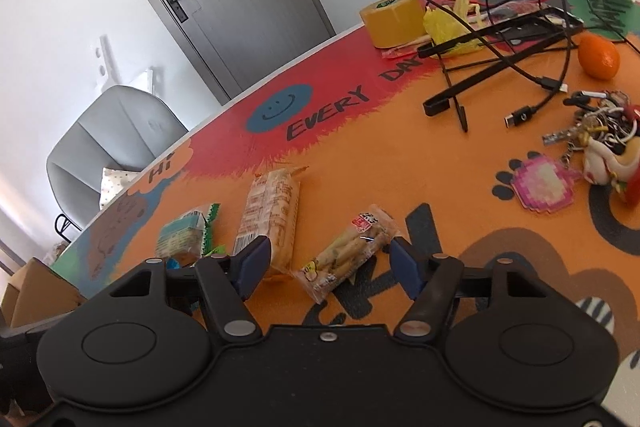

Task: Organize snacks
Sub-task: 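Grasp the blue wrapper with the left tool while the right tool grasps the small cookie pack, then carry the blue wrapper with the left tool while the right tool carries the cookie pack to the box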

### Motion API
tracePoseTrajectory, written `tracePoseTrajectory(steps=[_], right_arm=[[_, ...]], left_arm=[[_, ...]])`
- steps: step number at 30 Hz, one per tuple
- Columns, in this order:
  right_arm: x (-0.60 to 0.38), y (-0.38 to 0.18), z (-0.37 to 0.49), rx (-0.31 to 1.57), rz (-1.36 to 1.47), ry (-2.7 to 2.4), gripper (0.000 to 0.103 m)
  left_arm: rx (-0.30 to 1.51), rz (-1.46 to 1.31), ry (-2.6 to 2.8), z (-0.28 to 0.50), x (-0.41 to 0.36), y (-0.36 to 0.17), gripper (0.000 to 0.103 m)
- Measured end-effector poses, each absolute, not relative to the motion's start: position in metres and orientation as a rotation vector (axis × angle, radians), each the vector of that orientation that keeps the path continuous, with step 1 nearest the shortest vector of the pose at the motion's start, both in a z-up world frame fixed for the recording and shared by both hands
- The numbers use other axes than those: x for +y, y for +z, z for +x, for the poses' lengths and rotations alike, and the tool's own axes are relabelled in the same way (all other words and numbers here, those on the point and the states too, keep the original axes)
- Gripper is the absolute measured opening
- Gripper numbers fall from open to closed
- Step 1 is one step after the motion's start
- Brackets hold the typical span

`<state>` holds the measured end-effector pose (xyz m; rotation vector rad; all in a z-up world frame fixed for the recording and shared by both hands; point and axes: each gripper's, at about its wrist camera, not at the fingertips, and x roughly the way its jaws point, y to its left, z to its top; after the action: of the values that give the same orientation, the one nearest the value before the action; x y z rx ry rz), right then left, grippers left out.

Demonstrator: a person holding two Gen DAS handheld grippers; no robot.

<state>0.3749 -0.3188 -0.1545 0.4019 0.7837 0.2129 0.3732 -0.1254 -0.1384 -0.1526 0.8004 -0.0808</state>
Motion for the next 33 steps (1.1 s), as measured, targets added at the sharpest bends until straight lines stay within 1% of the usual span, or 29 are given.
tracePoseTrajectory(steps=[1, 2, 3, 5, 6, 7, 8, 16, 24, 33], right_arm=[[-0.316, -0.154, 0.375, 0.781, 0.391, 0.208, 0.066], [-0.315, -0.154, 0.376, 0.779, 0.375, 0.197, 0.060], [-0.313, -0.155, 0.376, 0.776, 0.354, 0.177, 0.057], [-0.309, -0.154, 0.375, 0.774, 0.306, 0.133, 0.038], [-0.309, -0.154, 0.375, 0.777, 0.296, 0.123, 0.032], [-0.310, -0.154, 0.374, 0.783, 0.303, 0.127, 0.024], [-0.311, -0.154, 0.374, 0.791, 0.313, 0.140, 0.020], [-0.306, -0.148, 0.352, 0.787, 0.338, 0.198, 0.019], [-0.296, -0.122, 0.327, 0.725, 0.356, 0.252, 0.019], [-0.270, -0.089, 0.303, 0.662, 0.366, 0.376, 0.019]], left_arm=[[0.798, -0.155, -0.082, 0.373, -0.125, -0.138, 0.049], [0.796, -0.161, -0.084, 0.373, -0.124, -0.138, 0.038], [0.797, -0.164, -0.089, 0.373, -0.124, -0.139, 0.032], [0.798, -0.156, -0.101, 0.371, -0.124, -0.138, 0.031], [0.800, -0.161, -0.109, 0.369, -0.124, -0.137, 0.030], [0.801, -0.168, -0.110, 0.368, -0.124, -0.137, 0.030], [0.798, -0.173, -0.109, 0.366, -0.123, -0.137, 0.029], [0.765, -0.184, -0.112, 0.344, -0.115, -0.121, 0.029], [0.700, -0.191, -0.102, 0.311, -0.102, -0.091, 0.029], [0.620, -0.211, -0.059, 0.272, -0.070, -0.055, 0.029]])
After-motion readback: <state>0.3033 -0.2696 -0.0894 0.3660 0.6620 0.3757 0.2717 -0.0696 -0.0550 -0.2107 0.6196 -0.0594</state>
